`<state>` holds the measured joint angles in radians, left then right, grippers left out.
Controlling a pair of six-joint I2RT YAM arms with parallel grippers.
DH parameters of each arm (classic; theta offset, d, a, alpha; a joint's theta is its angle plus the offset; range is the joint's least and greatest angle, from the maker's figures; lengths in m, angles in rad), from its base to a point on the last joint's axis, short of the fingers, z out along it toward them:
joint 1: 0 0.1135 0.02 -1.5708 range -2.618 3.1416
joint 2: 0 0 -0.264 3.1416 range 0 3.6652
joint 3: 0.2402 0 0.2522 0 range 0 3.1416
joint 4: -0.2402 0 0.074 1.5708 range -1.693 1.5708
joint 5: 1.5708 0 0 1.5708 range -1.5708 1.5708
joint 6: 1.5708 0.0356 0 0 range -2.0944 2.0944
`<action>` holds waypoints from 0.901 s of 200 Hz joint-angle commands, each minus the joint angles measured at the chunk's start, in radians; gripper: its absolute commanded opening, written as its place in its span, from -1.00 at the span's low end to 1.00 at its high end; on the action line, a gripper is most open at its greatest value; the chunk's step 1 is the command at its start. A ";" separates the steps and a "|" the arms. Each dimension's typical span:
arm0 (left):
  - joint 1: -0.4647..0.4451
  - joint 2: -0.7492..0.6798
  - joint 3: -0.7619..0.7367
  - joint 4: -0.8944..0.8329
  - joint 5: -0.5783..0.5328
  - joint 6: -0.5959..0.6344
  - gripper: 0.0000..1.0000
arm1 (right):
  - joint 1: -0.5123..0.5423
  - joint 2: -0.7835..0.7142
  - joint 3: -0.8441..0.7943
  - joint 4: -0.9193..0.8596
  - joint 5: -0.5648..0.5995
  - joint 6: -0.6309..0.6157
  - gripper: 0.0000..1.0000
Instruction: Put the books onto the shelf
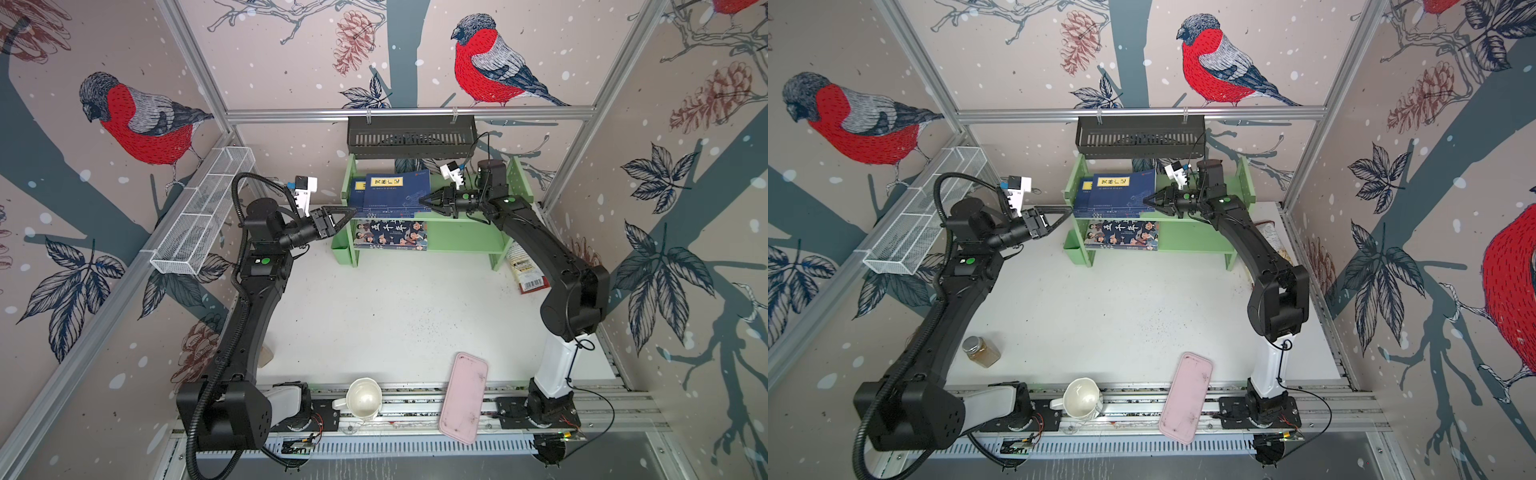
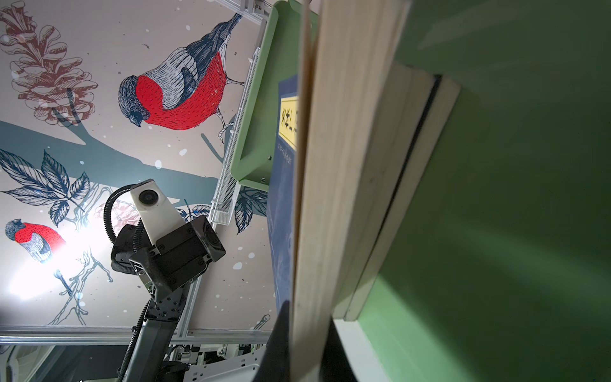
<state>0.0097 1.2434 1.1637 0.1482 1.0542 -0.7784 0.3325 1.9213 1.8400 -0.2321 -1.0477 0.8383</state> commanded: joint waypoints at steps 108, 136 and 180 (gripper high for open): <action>0.001 -0.004 -0.008 0.071 0.023 -0.016 0.20 | 0.007 0.010 -0.005 0.075 0.014 0.040 -0.93; 0.002 -0.004 -0.011 0.078 0.023 -0.022 0.21 | 0.010 0.018 -0.004 0.095 0.014 0.058 -0.94; 0.002 -0.004 -0.016 0.081 0.027 -0.025 0.21 | 0.013 0.025 -0.001 0.097 0.015 0.062 -0.93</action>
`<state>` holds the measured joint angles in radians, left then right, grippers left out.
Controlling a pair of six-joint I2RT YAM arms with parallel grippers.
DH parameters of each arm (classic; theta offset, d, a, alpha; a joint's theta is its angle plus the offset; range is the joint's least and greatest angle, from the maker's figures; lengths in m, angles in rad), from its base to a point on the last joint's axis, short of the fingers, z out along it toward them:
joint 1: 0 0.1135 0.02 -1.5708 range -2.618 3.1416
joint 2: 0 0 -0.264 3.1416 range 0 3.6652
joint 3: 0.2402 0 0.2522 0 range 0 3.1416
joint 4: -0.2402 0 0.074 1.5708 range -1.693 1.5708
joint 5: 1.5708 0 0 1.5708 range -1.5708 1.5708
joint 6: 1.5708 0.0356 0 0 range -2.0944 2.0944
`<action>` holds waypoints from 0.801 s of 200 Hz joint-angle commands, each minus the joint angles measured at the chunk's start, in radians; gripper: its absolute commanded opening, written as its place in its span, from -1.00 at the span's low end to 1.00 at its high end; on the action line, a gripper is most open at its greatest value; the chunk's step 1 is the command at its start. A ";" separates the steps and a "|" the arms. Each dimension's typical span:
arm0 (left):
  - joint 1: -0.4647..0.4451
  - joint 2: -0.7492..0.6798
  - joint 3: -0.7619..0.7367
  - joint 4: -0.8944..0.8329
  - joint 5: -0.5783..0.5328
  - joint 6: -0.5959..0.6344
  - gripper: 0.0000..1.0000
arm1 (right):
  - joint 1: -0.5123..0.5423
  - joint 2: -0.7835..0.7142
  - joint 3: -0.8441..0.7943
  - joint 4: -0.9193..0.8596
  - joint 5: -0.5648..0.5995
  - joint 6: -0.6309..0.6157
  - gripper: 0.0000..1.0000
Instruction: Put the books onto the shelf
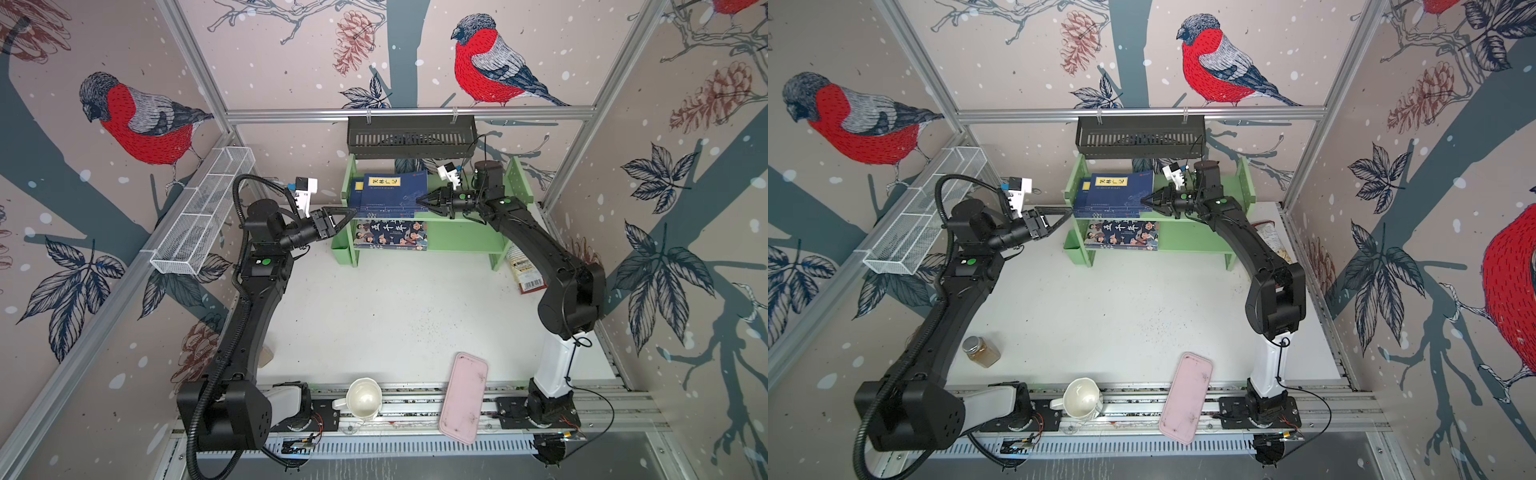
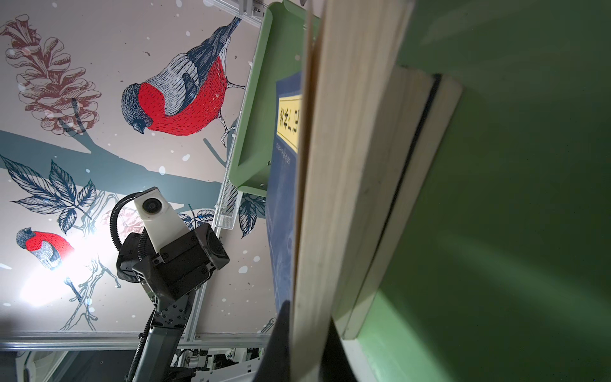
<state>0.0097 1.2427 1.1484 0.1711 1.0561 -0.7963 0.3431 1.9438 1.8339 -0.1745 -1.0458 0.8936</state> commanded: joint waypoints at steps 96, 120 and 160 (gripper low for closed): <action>0.002 -0.008 -0.003 0.074 0.031 -0.027 0.21 | -0.006 0.007 0.025 -0.051 0.050 -0.048 -0.01; 0.002 -0.008 -0.001 0.073 0.034 -0.026 0.22 | -0.007 0.007 0.044 -0.085 0.079 -0.065 0.08; 0.002 -0.008 -0.001 0.066 0.033 -0.020 0.21 | -0.018 -0.005 0.096 -0.198 0.193 -0.133 0.13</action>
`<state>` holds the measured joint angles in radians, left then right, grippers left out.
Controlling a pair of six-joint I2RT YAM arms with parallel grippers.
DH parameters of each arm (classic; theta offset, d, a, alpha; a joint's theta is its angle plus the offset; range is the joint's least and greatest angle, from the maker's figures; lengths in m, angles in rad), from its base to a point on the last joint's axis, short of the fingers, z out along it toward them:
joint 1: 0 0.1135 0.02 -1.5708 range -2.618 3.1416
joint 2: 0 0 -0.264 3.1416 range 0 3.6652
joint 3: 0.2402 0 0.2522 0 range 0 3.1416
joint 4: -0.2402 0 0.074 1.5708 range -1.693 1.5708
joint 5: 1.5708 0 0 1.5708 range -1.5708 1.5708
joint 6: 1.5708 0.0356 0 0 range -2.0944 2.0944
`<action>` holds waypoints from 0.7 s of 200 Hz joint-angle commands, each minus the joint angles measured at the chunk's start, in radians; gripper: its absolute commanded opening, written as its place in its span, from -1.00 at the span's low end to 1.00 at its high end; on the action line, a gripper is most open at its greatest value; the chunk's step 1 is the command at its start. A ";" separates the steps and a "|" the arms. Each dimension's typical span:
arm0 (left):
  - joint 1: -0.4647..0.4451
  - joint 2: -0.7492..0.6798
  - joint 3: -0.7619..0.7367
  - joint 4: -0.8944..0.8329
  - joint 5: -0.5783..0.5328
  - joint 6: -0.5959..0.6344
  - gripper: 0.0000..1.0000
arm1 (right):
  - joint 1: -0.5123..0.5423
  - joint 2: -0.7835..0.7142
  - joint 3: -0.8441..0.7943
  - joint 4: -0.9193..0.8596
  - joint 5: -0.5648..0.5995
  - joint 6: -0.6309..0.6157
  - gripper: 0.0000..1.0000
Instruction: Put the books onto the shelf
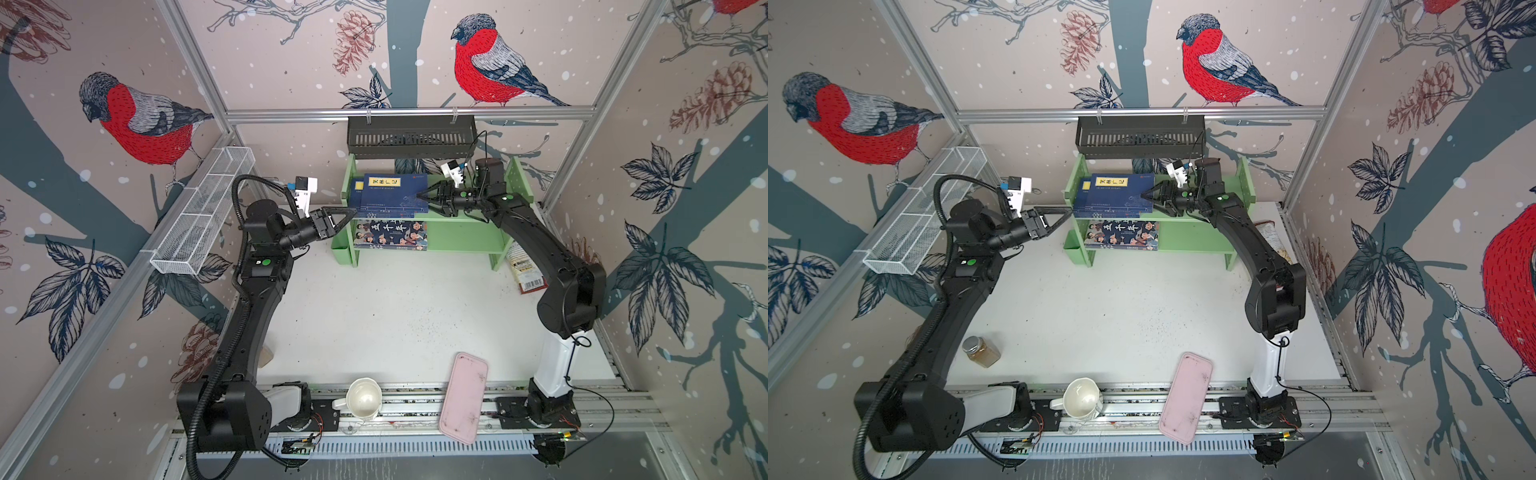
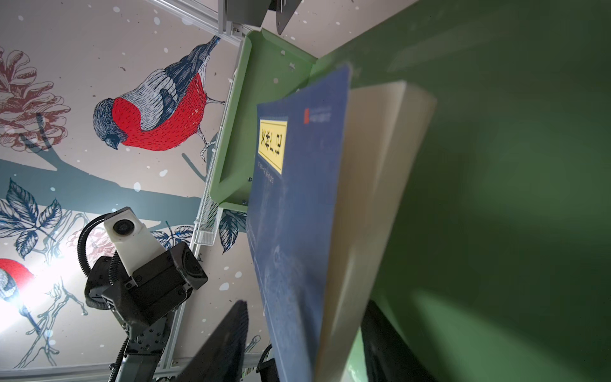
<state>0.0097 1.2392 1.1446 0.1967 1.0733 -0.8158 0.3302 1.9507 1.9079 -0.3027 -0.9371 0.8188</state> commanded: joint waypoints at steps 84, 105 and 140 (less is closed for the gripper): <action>0.002 0.007 0.007 0.036 0.020 -0.005 0.21 | 0.011 -0.087 0.025 -0.115 0.256 -0.157 0.00; 0.002 0.009 0.007 0.042 0.021 -0.013 0.21 | 0.019 -0.082 0.026 -0.121 0.257 -0.162 -0.08; 0.002 0.008 0.004 0.046 0.024 -0.014 0.21 | 0.025 -0.078 0.027 -0.122 0.263 -0.163 -0.17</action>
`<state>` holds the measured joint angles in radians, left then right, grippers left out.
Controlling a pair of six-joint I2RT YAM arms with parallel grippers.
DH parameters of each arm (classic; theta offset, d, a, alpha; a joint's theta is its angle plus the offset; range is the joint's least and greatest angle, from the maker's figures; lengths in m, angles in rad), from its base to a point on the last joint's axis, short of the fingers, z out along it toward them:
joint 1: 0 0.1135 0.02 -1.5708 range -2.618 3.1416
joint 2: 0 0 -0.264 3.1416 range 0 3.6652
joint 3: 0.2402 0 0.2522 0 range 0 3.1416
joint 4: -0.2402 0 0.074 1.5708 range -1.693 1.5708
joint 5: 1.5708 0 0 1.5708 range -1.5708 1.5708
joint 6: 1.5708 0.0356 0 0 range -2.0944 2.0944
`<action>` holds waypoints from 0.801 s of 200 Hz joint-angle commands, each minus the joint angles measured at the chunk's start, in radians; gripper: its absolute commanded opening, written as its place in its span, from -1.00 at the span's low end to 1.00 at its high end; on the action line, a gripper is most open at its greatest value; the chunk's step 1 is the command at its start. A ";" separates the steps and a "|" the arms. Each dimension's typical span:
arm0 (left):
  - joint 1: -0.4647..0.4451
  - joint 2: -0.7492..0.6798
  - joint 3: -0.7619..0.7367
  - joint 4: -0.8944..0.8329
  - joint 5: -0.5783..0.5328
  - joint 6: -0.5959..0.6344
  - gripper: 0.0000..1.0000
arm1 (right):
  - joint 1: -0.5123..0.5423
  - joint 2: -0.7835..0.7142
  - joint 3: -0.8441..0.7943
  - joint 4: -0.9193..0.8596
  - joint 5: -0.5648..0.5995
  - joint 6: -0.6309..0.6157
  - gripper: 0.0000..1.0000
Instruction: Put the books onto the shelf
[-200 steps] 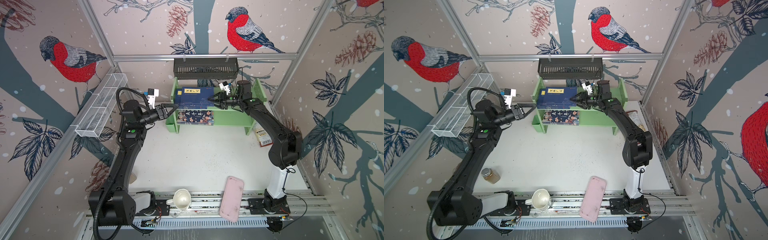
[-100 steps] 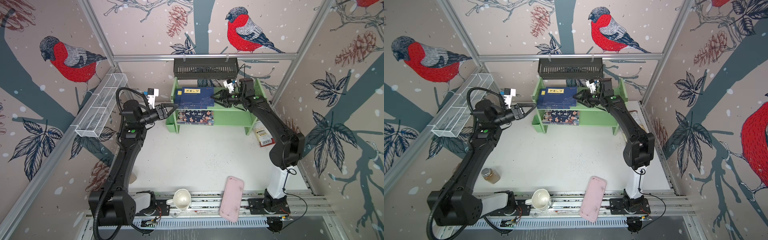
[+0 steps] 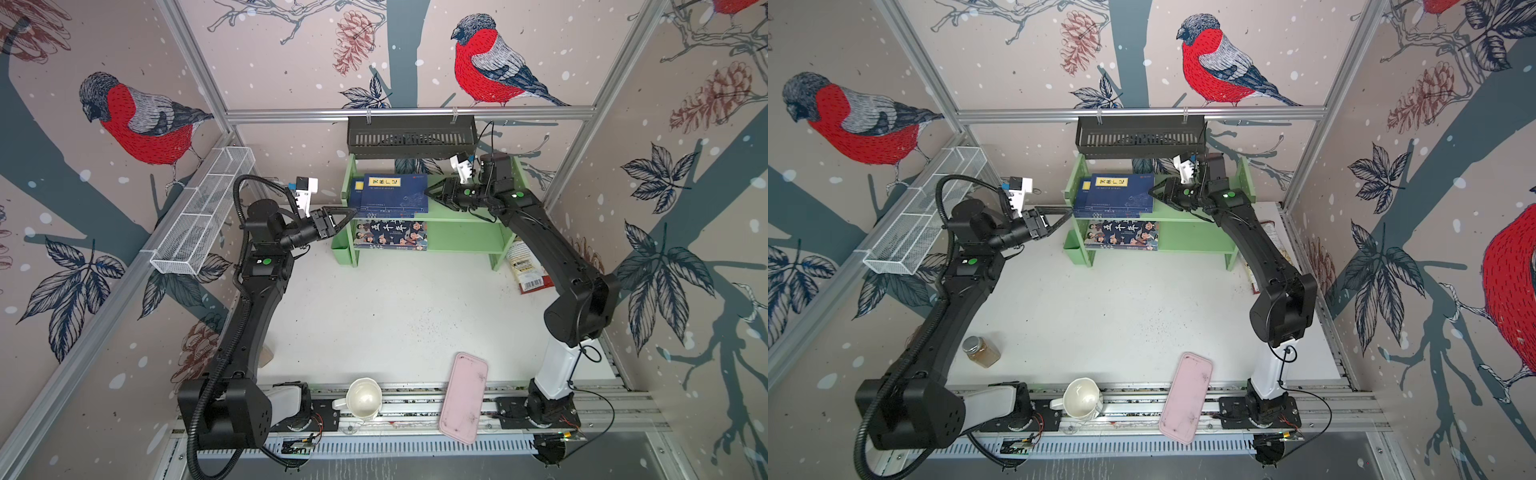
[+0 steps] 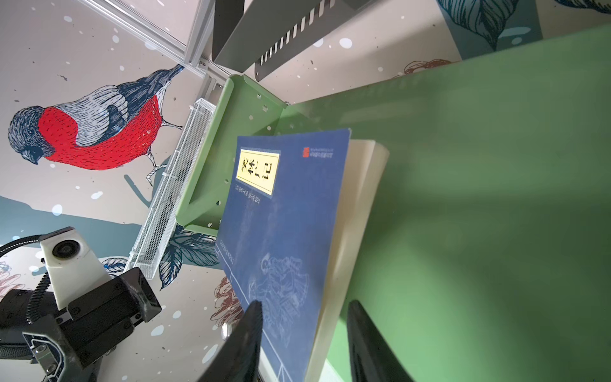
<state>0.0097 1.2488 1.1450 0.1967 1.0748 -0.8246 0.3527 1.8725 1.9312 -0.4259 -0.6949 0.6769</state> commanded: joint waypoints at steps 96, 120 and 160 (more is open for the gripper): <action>0.001 -0.003 0.023 -0.044 -0.026 0.095 0.22 | 0.025 0.012 0.015 0.008 0.049 -0.026 -0.42; -0.003 -0.003 0.080 -0.234 -0.137 0.299 0.22 | 0.026 0.019 0.016 0.005 0.048 -0.026 -0.43; -0.006 0.003 0.100 -0.320 -0.199 0.424 0.22 | 0.029 0.026 0.031 0.005 0.047 -0.023 -0.44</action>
<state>0.0074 1.2518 1.2385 -0.0448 0.9325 -0.5316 0.3786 1.8942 1.9438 -0.4320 -0.6506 0.6662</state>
